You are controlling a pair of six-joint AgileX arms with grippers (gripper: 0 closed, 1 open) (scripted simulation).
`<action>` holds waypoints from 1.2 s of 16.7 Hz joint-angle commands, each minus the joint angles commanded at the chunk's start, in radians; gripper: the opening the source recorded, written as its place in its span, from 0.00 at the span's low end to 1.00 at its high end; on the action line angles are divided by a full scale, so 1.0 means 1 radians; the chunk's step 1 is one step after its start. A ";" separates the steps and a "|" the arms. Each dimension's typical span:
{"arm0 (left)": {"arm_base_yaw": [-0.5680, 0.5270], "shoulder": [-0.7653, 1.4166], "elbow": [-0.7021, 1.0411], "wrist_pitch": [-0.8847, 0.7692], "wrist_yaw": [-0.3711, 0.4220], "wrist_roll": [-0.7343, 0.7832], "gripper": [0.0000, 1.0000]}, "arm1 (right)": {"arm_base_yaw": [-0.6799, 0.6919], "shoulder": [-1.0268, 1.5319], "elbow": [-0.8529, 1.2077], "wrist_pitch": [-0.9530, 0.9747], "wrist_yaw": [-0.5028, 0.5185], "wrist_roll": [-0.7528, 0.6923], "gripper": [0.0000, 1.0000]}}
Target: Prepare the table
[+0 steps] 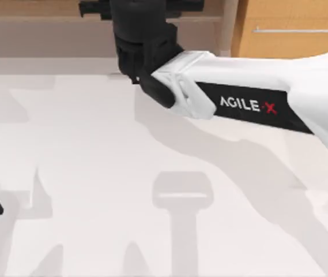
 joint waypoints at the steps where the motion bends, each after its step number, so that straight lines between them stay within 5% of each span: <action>1: 0.000 0.000 0.000 0.000 0.000 0.000 1.00 | 0.010 -0.019 -0.023 0.004 -0.025 0.016 0.00; 11: 0.000 0.000 0.000 0.000 0.000 0.000 1.00 | 0.012 -0.429 -0.468 0.103 -0.529 0.379 0.00; 20: 0.000 0.000 0.000 0.000 0.000 0.000 1.00 | -0.519 -0.883 -0.839 0.213 -0.949 0.838 0.00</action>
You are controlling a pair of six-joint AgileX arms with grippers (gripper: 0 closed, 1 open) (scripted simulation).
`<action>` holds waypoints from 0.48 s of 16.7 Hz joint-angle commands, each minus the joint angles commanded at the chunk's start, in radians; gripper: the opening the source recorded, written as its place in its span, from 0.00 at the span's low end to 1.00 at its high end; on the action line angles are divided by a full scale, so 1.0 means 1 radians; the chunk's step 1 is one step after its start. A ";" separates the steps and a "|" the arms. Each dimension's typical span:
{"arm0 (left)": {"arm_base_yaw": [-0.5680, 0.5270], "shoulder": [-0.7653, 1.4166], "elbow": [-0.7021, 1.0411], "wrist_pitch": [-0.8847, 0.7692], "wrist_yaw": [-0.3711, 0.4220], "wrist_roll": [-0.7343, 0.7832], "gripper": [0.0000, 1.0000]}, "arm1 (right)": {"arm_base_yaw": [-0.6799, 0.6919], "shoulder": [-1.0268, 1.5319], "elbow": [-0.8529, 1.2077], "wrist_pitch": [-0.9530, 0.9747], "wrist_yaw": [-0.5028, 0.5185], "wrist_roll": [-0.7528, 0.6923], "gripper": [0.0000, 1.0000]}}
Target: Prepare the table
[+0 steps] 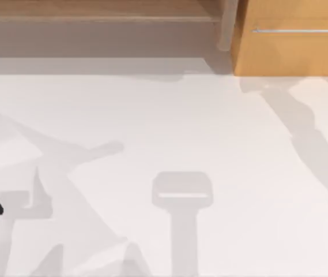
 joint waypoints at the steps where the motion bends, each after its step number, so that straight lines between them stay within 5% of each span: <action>1: 0.000 0.000 0.000 0.000 0.000 0.000 1.00 | -0.080 -0.025 -0.035 0.004 -0.031 0.048 0.00; 8: 0.000 0.000 0.000 0.000 0.000 0.000 1.00 | -0.617 -0.009 -0.212 -0.019 -0.170 0.337 0.00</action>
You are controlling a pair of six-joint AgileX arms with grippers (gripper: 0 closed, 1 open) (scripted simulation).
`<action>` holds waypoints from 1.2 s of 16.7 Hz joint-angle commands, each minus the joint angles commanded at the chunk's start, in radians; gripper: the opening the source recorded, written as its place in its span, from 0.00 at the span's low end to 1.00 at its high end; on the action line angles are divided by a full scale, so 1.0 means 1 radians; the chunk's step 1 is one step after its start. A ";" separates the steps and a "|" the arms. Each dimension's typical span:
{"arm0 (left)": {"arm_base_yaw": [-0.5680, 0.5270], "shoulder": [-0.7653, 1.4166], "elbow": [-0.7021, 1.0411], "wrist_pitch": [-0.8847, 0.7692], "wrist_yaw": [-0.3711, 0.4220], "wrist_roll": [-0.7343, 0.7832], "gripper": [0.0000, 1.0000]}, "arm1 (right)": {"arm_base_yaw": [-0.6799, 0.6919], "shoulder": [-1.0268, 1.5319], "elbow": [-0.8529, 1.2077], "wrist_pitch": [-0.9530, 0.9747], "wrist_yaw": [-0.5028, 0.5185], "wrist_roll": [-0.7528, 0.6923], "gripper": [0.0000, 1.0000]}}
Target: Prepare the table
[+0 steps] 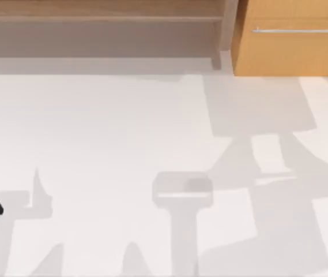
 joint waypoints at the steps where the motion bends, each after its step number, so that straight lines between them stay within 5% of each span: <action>1: 0.000 0.000 0.000 0.000 0.000 0.000 1.00 | -0.058 0.027 -0.011 -0.008 -0.012 0.033 0.00; 6: 0.000 0.000 0.000 0.000 0.000 0.000 1.00 | -0.224 0.213 0.002 -0.045 -0.065 0.168 0.00; 20: 0.000 0.000 0.000 0.000 0.000 0.000 1.00 | -0.165 0.458 0.175 -0.053 -0.122 0.255 0.00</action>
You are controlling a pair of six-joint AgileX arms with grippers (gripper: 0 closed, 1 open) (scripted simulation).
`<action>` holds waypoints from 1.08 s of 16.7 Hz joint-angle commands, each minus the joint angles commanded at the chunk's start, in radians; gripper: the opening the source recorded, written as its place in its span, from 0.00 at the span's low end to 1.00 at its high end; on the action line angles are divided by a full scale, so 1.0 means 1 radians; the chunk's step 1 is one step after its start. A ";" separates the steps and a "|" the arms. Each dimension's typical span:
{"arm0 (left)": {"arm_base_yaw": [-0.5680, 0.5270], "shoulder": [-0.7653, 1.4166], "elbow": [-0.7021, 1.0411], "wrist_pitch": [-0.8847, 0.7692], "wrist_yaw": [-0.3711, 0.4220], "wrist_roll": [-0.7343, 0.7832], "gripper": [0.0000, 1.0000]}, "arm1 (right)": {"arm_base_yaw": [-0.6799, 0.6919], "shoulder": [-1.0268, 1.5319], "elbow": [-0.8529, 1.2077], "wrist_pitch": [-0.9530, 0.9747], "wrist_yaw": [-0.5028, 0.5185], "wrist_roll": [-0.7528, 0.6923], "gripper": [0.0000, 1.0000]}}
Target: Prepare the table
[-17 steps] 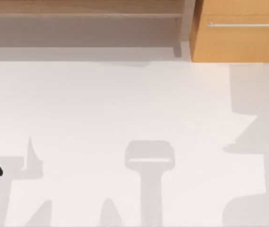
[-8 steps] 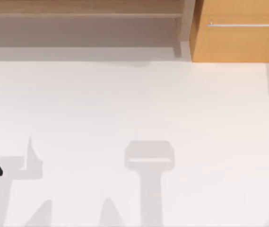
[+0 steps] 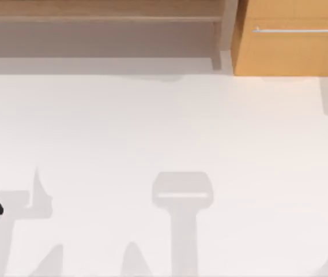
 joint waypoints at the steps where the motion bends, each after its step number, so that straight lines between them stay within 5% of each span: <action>1: 0.000 0.000 0.000 0.000 0.000 0.000 1.00 | 0.002 0.003 0.003 -0.001 0.001 0.000 0.00; 12: 0.000 0.000 0.000 0.000 0.000 0.000 1.00 | 0.040 0.096 0.115 -0.014 0.035 0.011 0.00; 18: 0.000 0.000 0.000 0.000 0.000 0.000 1.00 | 0.040 0.096 0.115 -0.014 0.035 0.011 0.45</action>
